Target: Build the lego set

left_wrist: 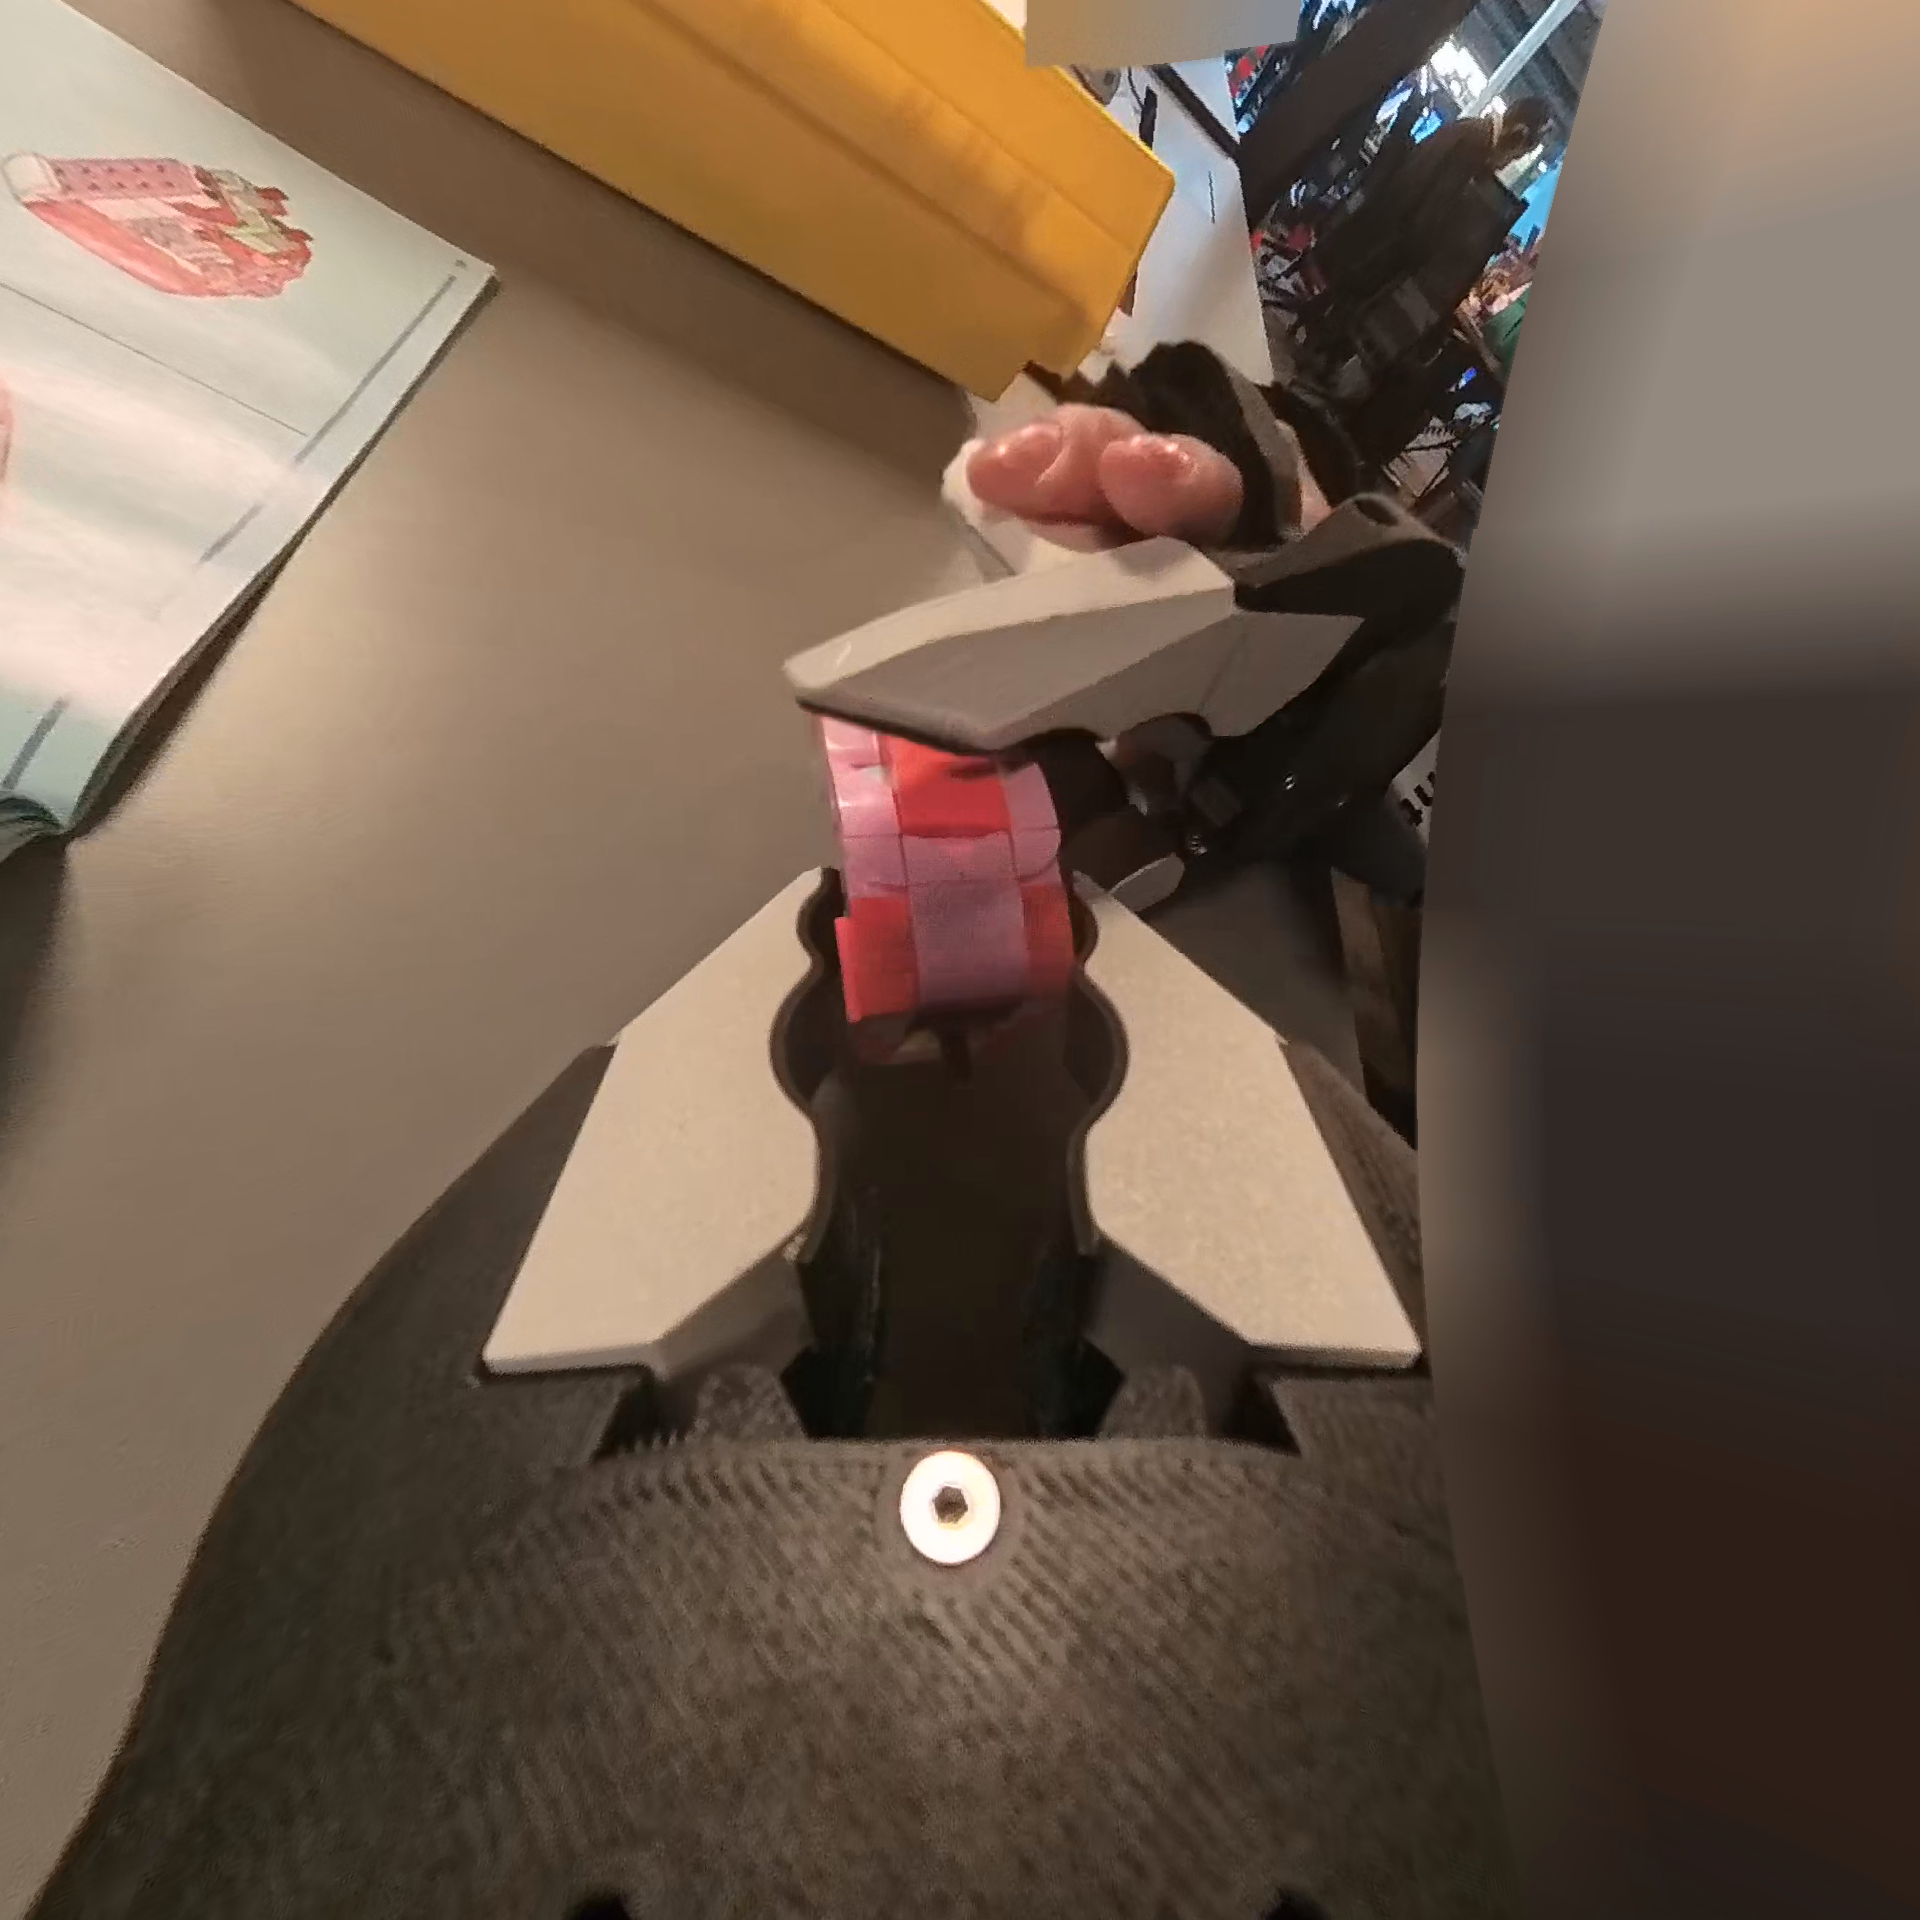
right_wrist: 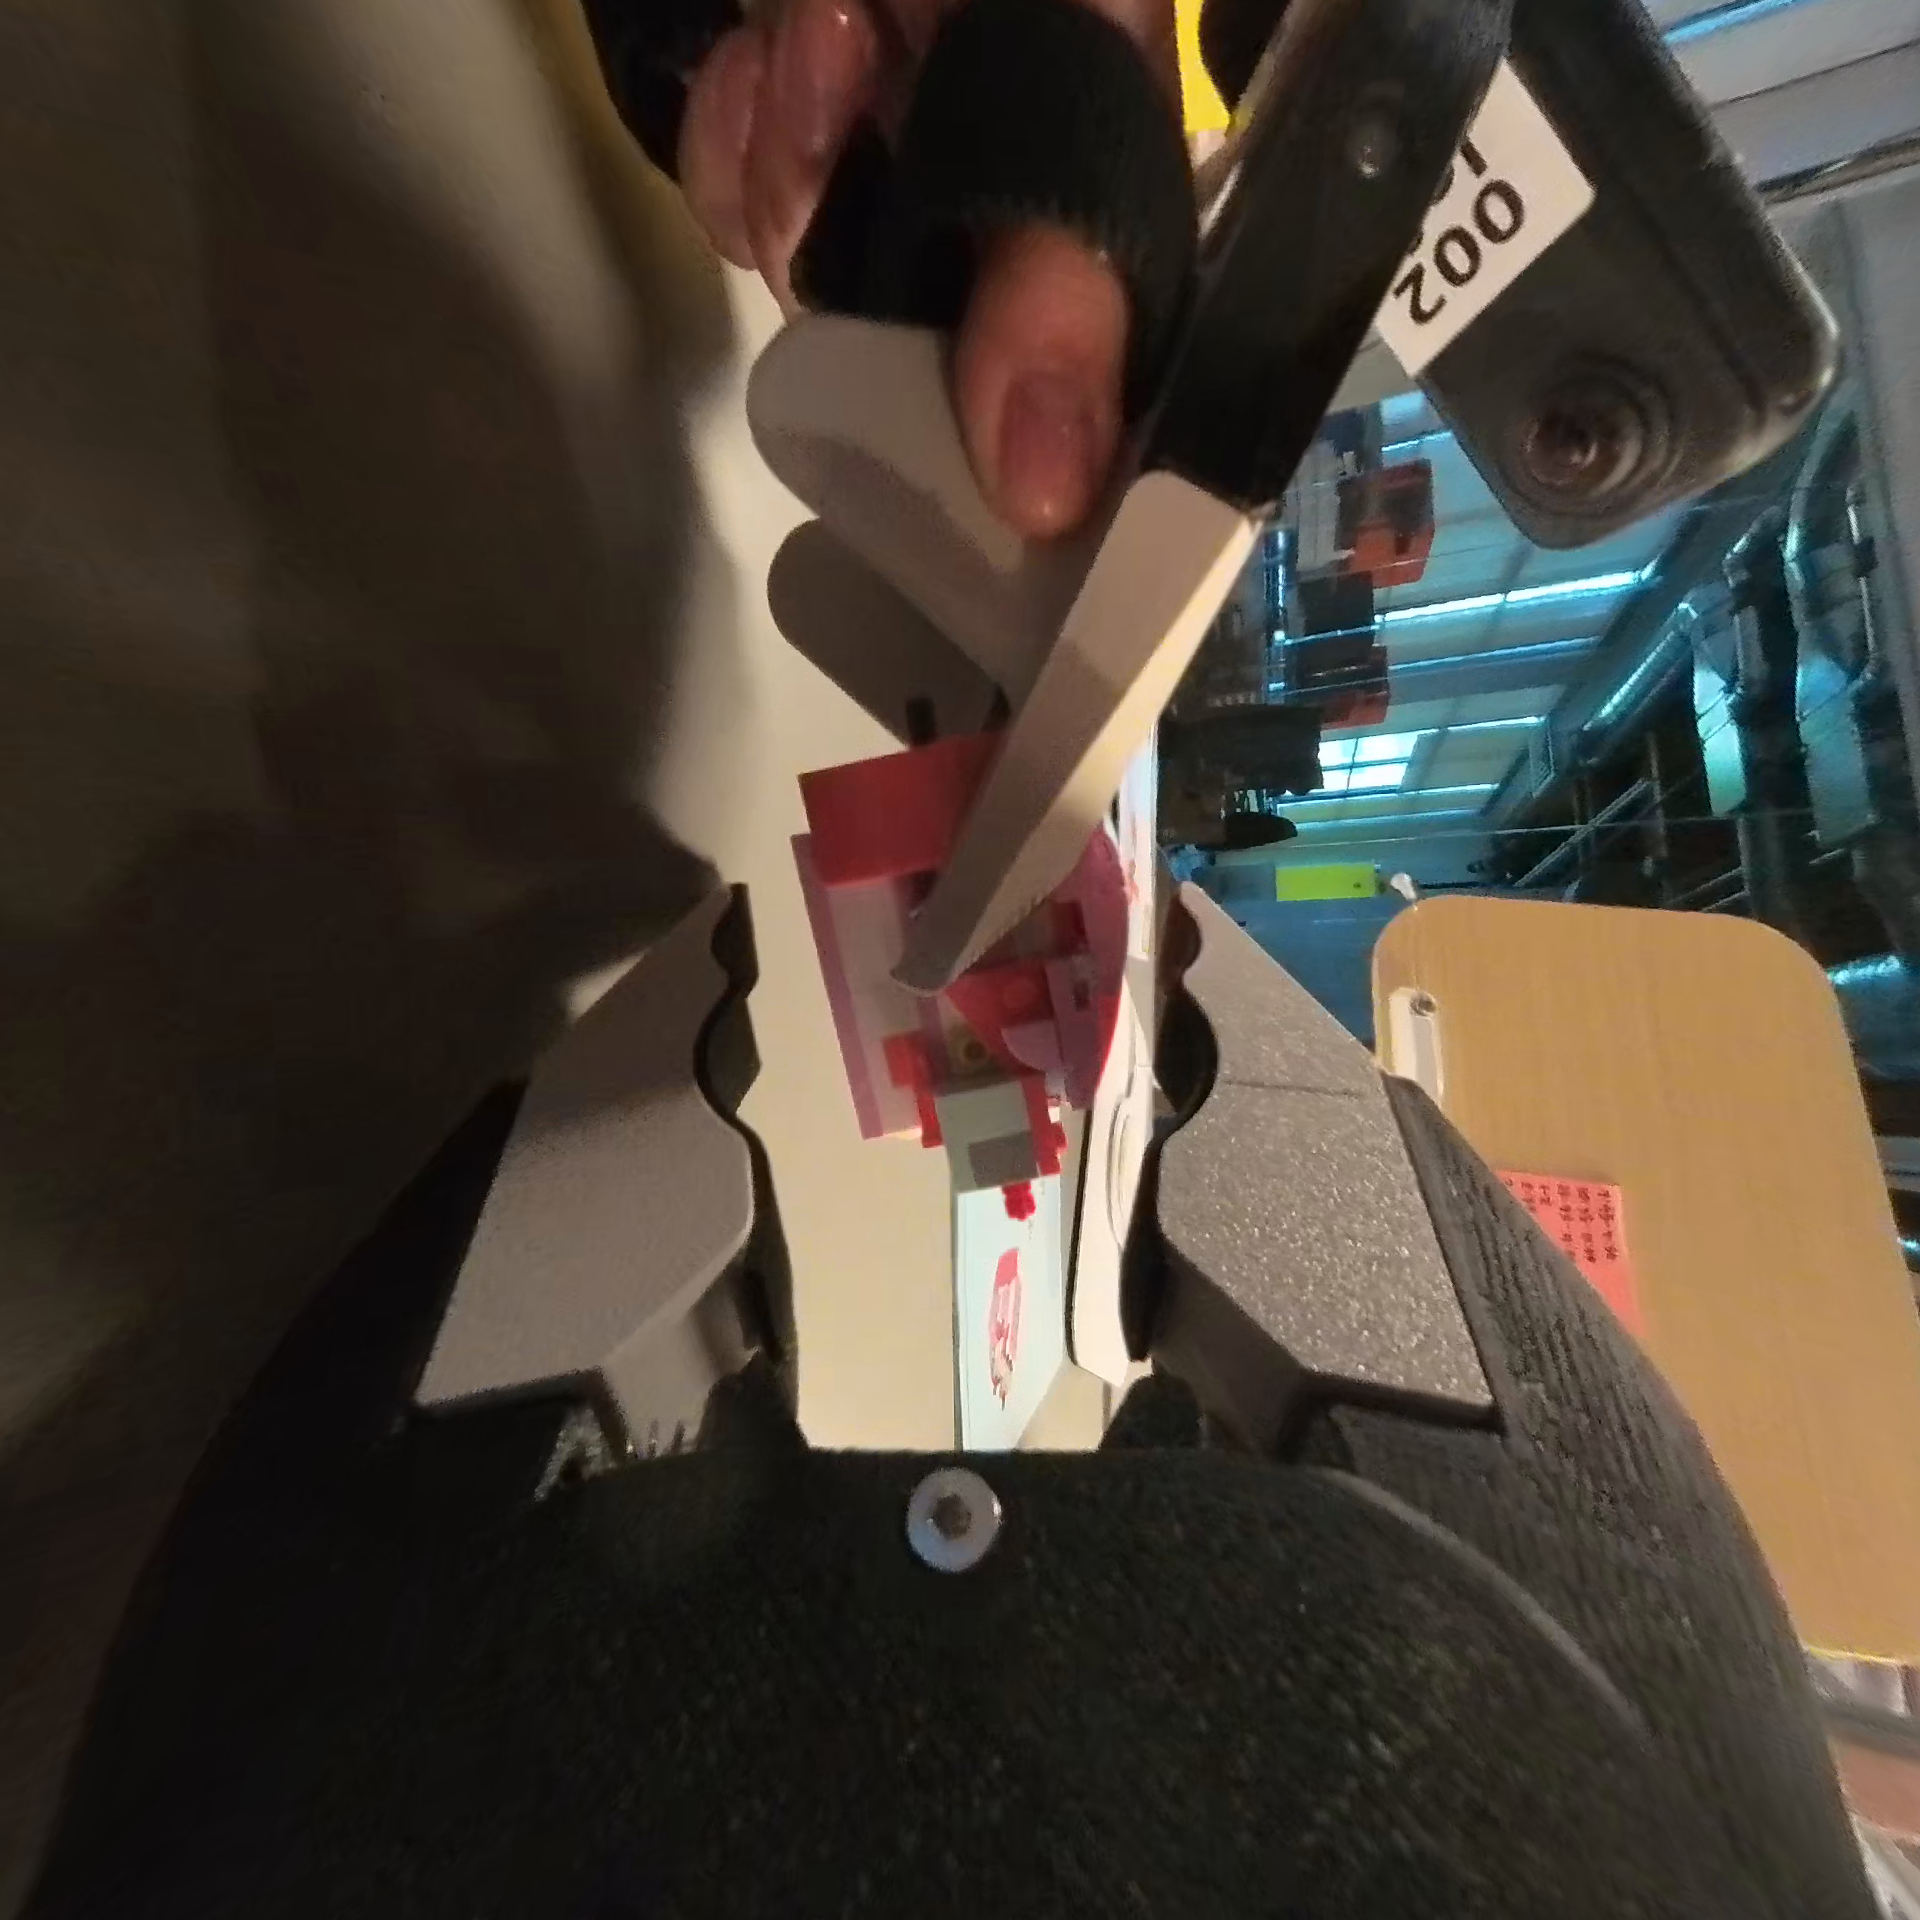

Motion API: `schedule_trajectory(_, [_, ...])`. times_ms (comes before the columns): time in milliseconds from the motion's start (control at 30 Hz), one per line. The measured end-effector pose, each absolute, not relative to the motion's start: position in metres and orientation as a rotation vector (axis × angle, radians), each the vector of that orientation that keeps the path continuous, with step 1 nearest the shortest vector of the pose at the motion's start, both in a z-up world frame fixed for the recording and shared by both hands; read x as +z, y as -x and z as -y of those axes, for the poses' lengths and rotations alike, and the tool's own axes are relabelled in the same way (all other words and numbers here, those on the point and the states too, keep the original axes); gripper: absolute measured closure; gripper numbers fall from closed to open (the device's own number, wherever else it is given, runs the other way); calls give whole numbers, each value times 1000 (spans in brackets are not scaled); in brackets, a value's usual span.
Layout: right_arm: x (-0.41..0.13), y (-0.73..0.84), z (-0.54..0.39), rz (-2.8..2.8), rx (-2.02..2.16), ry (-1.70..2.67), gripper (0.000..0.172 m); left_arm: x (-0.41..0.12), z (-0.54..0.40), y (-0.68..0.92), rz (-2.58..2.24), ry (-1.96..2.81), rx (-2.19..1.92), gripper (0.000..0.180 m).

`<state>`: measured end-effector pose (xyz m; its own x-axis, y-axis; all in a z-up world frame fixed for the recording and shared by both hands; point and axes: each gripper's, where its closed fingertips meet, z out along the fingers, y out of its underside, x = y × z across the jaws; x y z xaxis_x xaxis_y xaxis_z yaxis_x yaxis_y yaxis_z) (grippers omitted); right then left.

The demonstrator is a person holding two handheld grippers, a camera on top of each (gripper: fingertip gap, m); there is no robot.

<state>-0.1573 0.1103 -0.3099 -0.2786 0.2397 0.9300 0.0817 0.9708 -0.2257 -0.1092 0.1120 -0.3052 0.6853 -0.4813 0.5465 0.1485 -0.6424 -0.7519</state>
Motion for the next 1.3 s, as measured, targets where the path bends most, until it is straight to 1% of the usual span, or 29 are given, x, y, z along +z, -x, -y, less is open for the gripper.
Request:
schedule_trajectory(67, [-311, 157, -109, 1854, 146, 219, 102, -306, -111, 107, -266, 2071, -967, 140])
schedule_trajectory(167, [-310, 158, -109, 1834, 122, 198, 117, -307, -110, 105, -279, 2082, -957, 140])
schedule_trajectory(500, [-311, 161, -111, 1829, 71, 190, 119, -309, -110, 108, -300, 2107, -889, 140])
schedule_trajectory(667, [-313, 165, -111, 1807, 105, 223, 118, -310, -112, 111, -281, 2110, -880, 140])
schedule_trajectory(800, [-316, 165, -117, 1808, 76, 233, 110, -310, -112, 112, -277, 2110, -866, 140])
schedule_trajectory(833, [-316, 166, -119, 1803, 67, 231, 110, -309, -112, 113, -274, 2108, -865, 140])
schedule_trajectory(900, [-313, 166, -119, 1785, 59, 218, 118, -310, -112, 112, -280, 2112, -866, 140])
schedule_trajectory(1100, [-310, 168, -121, 1746, -6, 184, 120, -310, -113, 114, -293, 2115, -821, 140])
schedule_trajectory(1300, [-307, 169, -121, 1736, 44, 220, 120, -306, -113, 115, -294, 2094, -820, 140])
